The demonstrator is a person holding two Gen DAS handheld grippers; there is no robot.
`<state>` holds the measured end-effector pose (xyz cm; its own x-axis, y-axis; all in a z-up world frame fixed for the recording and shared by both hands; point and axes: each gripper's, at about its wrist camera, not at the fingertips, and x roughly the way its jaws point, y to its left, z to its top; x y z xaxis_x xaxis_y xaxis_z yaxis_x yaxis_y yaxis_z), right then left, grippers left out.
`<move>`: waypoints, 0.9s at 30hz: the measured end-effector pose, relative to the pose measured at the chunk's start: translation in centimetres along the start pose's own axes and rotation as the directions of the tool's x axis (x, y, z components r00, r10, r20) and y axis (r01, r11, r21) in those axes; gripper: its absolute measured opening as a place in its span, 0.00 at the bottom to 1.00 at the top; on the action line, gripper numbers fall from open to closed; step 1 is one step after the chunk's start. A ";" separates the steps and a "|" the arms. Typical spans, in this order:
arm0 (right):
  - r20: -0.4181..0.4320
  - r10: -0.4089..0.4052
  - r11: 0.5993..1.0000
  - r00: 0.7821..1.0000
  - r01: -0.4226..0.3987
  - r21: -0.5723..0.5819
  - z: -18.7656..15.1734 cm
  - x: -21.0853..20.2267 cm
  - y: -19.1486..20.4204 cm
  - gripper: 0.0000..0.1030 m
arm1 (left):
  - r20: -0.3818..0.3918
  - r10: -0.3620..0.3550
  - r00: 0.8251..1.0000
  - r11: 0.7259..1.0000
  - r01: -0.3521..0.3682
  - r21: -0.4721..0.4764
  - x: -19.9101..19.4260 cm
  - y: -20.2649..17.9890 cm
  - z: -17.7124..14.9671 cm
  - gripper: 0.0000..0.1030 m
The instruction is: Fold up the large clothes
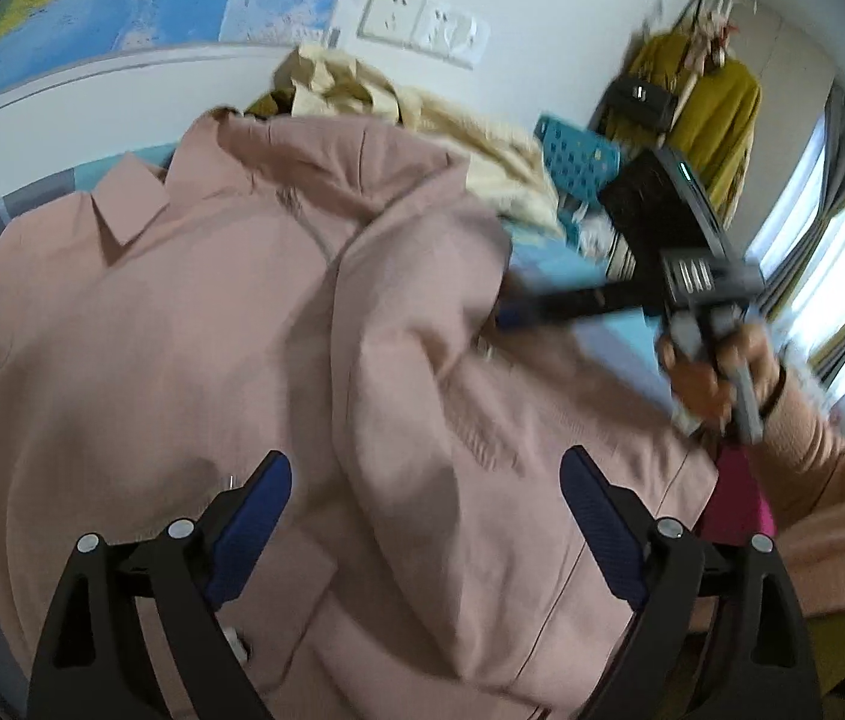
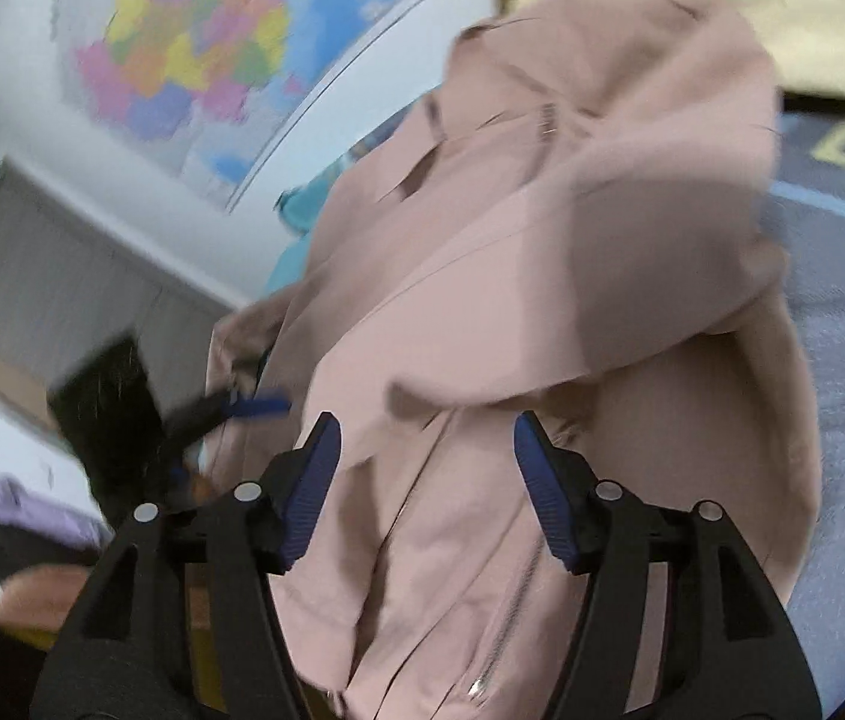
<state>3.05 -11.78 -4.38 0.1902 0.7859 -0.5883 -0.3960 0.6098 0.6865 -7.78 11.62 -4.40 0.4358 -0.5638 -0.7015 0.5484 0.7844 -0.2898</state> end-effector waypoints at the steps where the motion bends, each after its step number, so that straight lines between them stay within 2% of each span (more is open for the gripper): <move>1: 0.015 0.001 1.000 1.000 -0.002 0.030 0.2 -0.2 -0.8 0.62 | -0.029 0.011 1.000 1.000 -0.011 0.004 0.4 0.0 -0.4 0.86; 3: 0.049 0.013 0.994 0.999 -0.018 0.108 0.8 0.1 -2.6 0.62 | -0.115 0.029 0.993 1.000 -0.028 0.007 1.9 0.0 -1.2 0.86; 5: 0.091 0.025 0.987 0.996 -0.039 0.158 1.4 0.0 -4.0 0.58 | -0.162 0.066 0.985 0.998 -0.063 0.022 3.0 0.0 -1.4 0.77; 6: 0.110 0.038 0.984 0.993 -0.057 0.168 1.9 -0.2 -4.4 0.43 | -0.167 0.085 0.982 0.996 -0.079 0.039 3.2 -0.2 -1.4 0.58; 7: 0.135 0.054 0.982 0.989 -0.077 0.170 2.3 -0.5 -4.7 0.33 | -0.168 0.106 0.980 0.993 -0.097 0.061 3.3 -0.3 -1.1 0.33; 8: 0.160 0.068 0.982 0.985 -0.094 0.161 2.7 -0.9 -4.7 0.11 | -0.177 0.133 0.975 0.989 -0.119 0.088 3.4 -0.3 -0.6 0.21; 9: 0.179 0.074 0.983 0.981 -0.103 0.154 2.9 -1.4 -4.7 0.02 | -0.173 0.190 0.966 0.978 -0.171 0.118 3.1 -0.2 0.2 0.05; 10: 0.208 0.077 0.985 0.975 -0.107 0.137 3.2 -2.3 -4.6 0.02 | -0.146 0.264 0.954 0.958 -0.242 0.152 2.6 -0.1 1.0 0.04; 11: 0.231 0.072 0.988 0.970 -0.101 0.118 3.4 -2.9 -4.4 0.02 | -0.060 0.371 0.927 0.912 -0.351 0.215 1.2 -0.3 2.4 0.04; 12: 0.249 0.072 0.989 0.966 -0.101 0.108 3.5 -3.2 -4.4 0.02 | 0.000 0.434 0.901 0.872 -0.420 0.253 0.3 -0.6 3.4 0.05; 13: 0.262 0.088 0.988 0.961 -0.117 0.098 3.5 -3.7 -4.3 0.02 | 0.070 0.498 0.864 0.821 -0.496 0.284 -1.0 -0.8 4.8 0.07; 14: 0.266 0.084 0.989 0.960 -0.113 0.094 3.6 -3.9 -4.4 0.02 | 0.113 0.525 0.843 0.793 -0.533 0.295 -1.6 -1.1 5.5 0.09; 15: 0.275 0.060 0.993 0.960 -0.086 0.086 3.3 -4.3 -4.4 0.02 | 0.196 0.544 0.816 0.754 -0.578 0.312 -2.7 -1.6 6.2 0.16; 16: 0.284 0.022 0.996 0.959 -0.044 0.071 3.2 -4.3 -4.4 0.02 | 0.290 0.577 0.764 0.684 -0.646 0.339 -3.2 -2.3 6.4 0.24; 17: 0.285 -0.018 0.997 0.958 -0.003 0.073 3.0 -4.1 -4.8 0.02 | 0.343 0.619 0.706 0.600 -0.707 0.373 -2.9 -2.7 6.0 0.32; 18: 0.278 -0.041 0.994 0.960 0.011 0.107 2.8 -3.9 -5.8 0.02 | 0.356 0.632 0.688 0.566 -0.724 0.394 -2.5 -2.8 5.5 0.43; 19: 0.257 -0.055 0.989 0.965 0.018 0.144 2.5 -3.8 -7.1 0.02 | 0.327 0.618 0.715 0.587 -0.697 0.412 -2.0 -2.4 4.8 0.49; 20: 0.244 -0.063 0.987 0.968 0.024 0.160 2.1 -3.8 -7.9 0.02 | 0.285 0.599 0.748 0.625 -0.660 0.418 -1.6 -2.0 4.1 0.51; 21: 0.226 -0.056 0.984 0.972 0.016 0.175 1.7 -3.5 -8.8 0.02 | 0.208 0.579 0.788 0.675 -0.606 0.420 -0.6 -0.9 3.0 0.51; 22: 0.210 -0.044 0.983 0.977 0.006 0.183 1.5 -3.3 -9.2 0.02 | 0.158 0.574 0.804 0.697 -0.580 0.422 0.0 -0.1 2.0 0.51; 23: 0.190 -0.042 0.983 0.981 0.006 0.185 1.3 -3.0 -9.3 0.04 | 0.110 0.576 0.810 0.720 -0.567 0.400 0.4 1.0 0.8 0.51; 24: 0.178 -0.049 0.983 0.983 0.016 0.181 1.1 -2.9 -9.3 0.09 | 0.081 0.564 0.822 0.749 -0.550 0.370 0.3 1.7 0.3 0.53; 25: 0.169 -0.065 0.985 0.984 0.037 0.166 0.9 -3.0 -9.1 0.11 | 0.058 0.537 0.842 0.787 -0.524 0.326 -0.2 2.5 -0.2 0.55; 26: 0.159 -0.084 0.986 0.984 0.060 0.153 0.9 -3.1 -8.8 0.17 | 0.054 0.523 0.851 0.808 -0.515 0.287 -0.9 3.1 -0.5 0.59; 27: 0.149 -0.112 0.986 0.982 0.092 0.136 0.8 -3.4 -8.3 0.23 | 0.057 0.508 0.859 0.831 -0.507 0.230 -1.8 3.9 -0.5 0.68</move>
<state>6.39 -19.43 -7.77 0.3650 0.7190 -0.5915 -0.2506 0.6877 0.6813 -6.75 15.84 -4.55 0.6936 -0.1005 -0.7133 0.3990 0.8780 0.2643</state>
